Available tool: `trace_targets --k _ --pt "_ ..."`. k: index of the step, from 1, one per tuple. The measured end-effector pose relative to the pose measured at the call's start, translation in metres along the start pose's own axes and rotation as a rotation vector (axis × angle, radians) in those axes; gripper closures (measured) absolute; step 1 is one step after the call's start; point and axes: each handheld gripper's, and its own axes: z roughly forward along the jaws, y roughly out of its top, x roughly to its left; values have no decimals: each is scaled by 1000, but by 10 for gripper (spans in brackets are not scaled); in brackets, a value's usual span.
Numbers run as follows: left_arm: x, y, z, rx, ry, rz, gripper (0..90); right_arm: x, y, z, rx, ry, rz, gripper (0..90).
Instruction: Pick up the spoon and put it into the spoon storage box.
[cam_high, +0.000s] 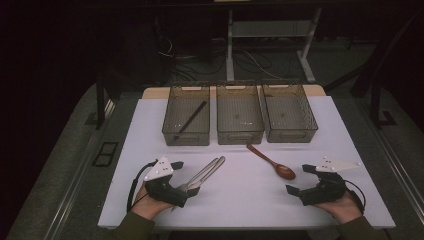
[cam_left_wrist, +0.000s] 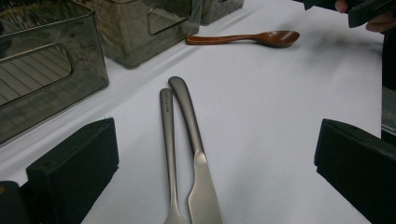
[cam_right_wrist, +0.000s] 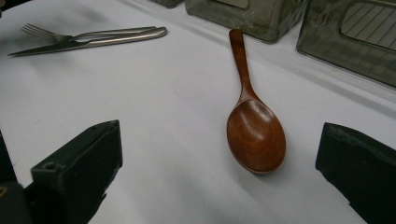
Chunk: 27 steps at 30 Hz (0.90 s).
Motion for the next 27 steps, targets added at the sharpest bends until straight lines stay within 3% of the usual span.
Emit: trace_targets --k 15,27 --pt "0 1 1 10 -6 -10 0 -9 19 5 4 6 19 9" --pt "0 1 2 19 -12 -16 0 -19 37 21 7 14 17 9"
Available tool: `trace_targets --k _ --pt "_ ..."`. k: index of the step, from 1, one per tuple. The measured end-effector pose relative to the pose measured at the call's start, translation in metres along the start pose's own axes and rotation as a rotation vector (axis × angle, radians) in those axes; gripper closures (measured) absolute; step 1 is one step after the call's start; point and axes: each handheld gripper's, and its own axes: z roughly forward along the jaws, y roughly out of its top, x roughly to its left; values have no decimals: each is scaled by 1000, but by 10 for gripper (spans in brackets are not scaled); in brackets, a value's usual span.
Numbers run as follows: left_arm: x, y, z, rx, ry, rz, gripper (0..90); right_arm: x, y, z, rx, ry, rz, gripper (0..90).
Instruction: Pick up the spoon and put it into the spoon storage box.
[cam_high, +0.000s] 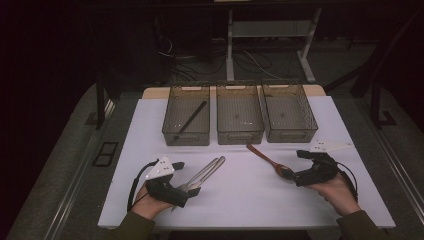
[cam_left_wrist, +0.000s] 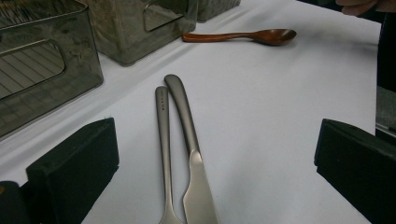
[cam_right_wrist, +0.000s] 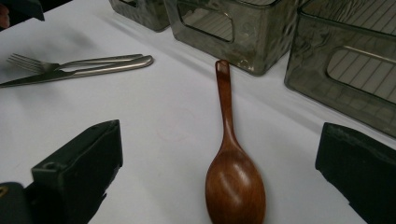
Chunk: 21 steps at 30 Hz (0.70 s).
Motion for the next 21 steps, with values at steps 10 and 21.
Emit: trace_targets --k 10,21 --pt "-1 0 1 3 2 11 0 -11 3 10 36 -11 18 44" --pt "-1 0 1 12 -1 20 0 -20 -4 10 124 -17 39 300"
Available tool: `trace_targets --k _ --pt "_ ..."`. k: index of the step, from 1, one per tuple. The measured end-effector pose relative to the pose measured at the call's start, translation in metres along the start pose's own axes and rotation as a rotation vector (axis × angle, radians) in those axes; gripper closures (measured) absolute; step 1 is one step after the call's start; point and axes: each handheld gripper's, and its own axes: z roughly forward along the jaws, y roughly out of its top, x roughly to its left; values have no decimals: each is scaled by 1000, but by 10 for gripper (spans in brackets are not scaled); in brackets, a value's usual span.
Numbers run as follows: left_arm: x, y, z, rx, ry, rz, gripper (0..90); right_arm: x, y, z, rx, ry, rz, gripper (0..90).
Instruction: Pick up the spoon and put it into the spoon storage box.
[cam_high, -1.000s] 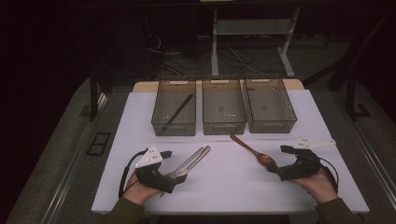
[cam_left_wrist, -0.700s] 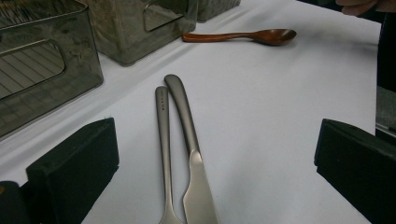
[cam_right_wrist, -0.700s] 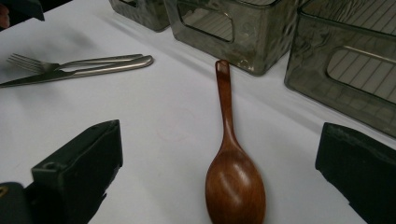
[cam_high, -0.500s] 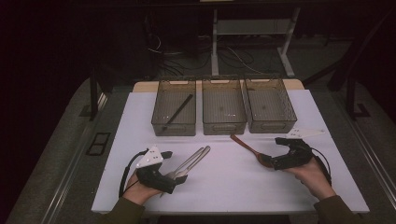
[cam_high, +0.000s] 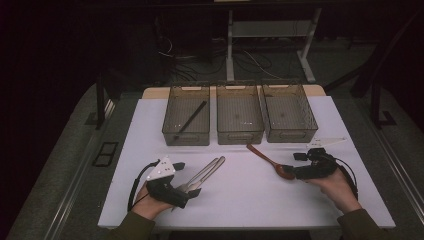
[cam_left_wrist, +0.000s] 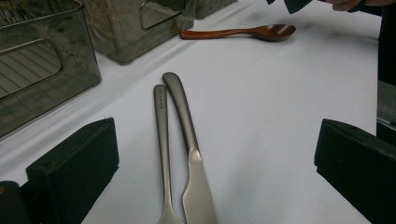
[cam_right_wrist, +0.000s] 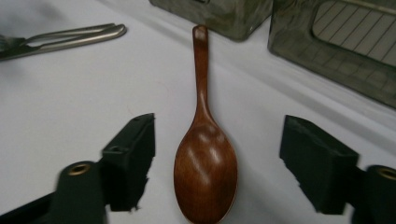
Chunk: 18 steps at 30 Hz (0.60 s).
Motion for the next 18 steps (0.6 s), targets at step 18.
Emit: trace_targets --k 18 --pt "-1 -1 1 1 -2 -4 0 1 -6 12 96 7 -5 456"
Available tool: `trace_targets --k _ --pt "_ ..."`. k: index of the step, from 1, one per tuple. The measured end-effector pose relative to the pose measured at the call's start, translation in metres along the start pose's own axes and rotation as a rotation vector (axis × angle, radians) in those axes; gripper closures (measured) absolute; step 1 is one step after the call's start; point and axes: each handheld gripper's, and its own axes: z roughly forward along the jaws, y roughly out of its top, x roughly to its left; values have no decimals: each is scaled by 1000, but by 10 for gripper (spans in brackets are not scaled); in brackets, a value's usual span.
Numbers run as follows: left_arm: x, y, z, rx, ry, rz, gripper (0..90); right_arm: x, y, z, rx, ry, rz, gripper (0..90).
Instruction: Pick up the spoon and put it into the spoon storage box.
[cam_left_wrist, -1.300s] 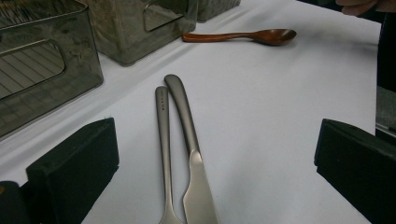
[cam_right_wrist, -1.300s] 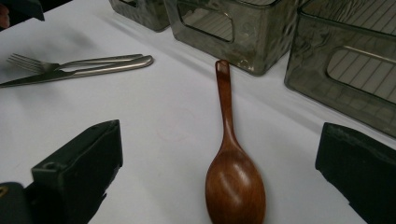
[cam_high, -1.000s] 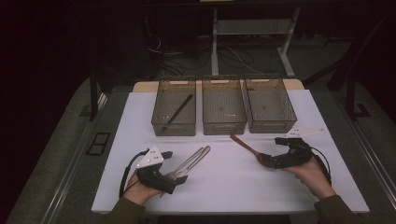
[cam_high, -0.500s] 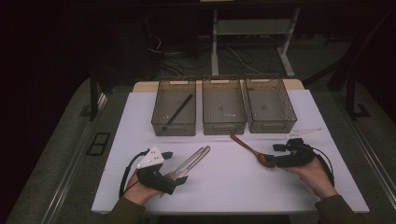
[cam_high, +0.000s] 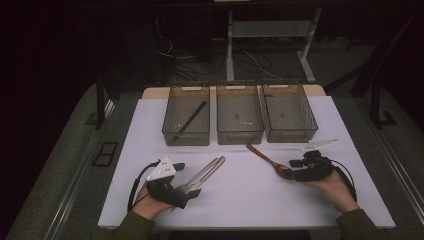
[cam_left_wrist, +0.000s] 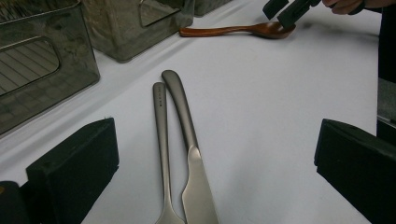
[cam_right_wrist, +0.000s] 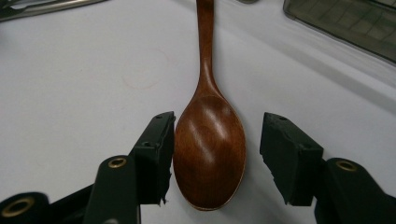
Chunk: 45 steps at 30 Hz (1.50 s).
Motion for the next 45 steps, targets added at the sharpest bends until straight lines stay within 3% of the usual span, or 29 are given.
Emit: trace_targets --k 23,36,45 --pt "0 0 0 4 -1 4 0 8 -2 8 55 -20 -46 546" --pt "0 0 0 1 -4 3 0 18 -3 10 66 -32 -83 667" --pt "0 0 0 2 -7 2 0 18 -4 10 67 -33 -83 769"
